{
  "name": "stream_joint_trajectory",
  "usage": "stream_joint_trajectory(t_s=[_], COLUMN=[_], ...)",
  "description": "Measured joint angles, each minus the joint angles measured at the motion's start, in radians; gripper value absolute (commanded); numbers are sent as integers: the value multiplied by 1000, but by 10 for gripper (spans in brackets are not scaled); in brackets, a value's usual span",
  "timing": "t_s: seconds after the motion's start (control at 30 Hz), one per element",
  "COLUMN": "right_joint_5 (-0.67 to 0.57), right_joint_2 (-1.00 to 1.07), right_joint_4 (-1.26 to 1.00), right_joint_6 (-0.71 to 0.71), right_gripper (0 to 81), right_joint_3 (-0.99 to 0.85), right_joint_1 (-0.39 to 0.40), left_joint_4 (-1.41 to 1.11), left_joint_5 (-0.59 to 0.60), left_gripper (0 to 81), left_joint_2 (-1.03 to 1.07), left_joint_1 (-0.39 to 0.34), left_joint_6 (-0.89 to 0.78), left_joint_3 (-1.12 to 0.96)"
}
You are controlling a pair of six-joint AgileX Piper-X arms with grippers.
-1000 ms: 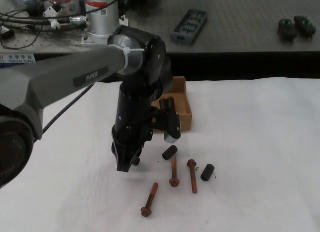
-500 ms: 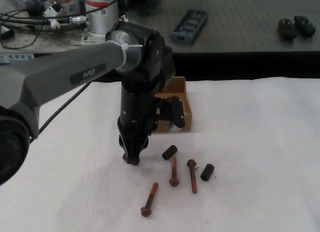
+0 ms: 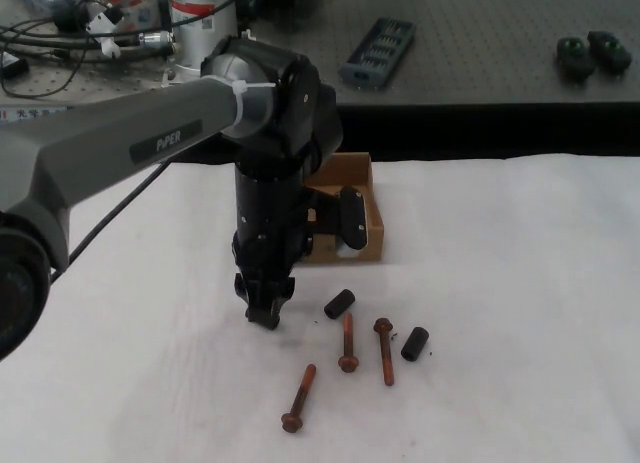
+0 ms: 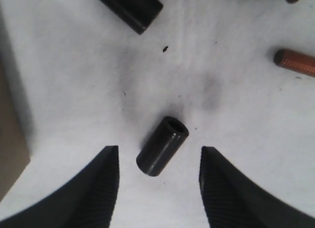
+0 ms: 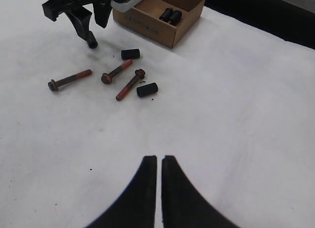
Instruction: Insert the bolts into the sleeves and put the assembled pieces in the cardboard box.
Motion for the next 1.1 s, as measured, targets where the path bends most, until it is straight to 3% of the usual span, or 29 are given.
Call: stream_joint_trajectory(t_s=[0.57, 0.63, 0.77, 0.83, 1.1], right_joint_5=[0, 0, 0, 0, 0], right_joint_2=[0, 0, 0, 0, 0], right_joint_4=[0, 0, 0, 0, 0], right_joint_6=[0, 0, 0, 0, 0], right_gripper=[38, 38, 38, 38, 38], right_joint_3=[0, 0, 0, 0, 0], right_joint_1=[0, 0, 0, 0, 0], left_joint_4=[12, 12, 8, 8, 8], left_joint_5=[21, 21, 21, 21, 32], left_gripper=[363, 312, 82, 5, 0], left_joint_2=[57, 63, 64, 66, 66], left_joint_1=[11, 11, 11, 13, 14], left_joint_6=[26, 28, 28, 28, 16], left_joint_3=[0, 0, 0, 0, 0])
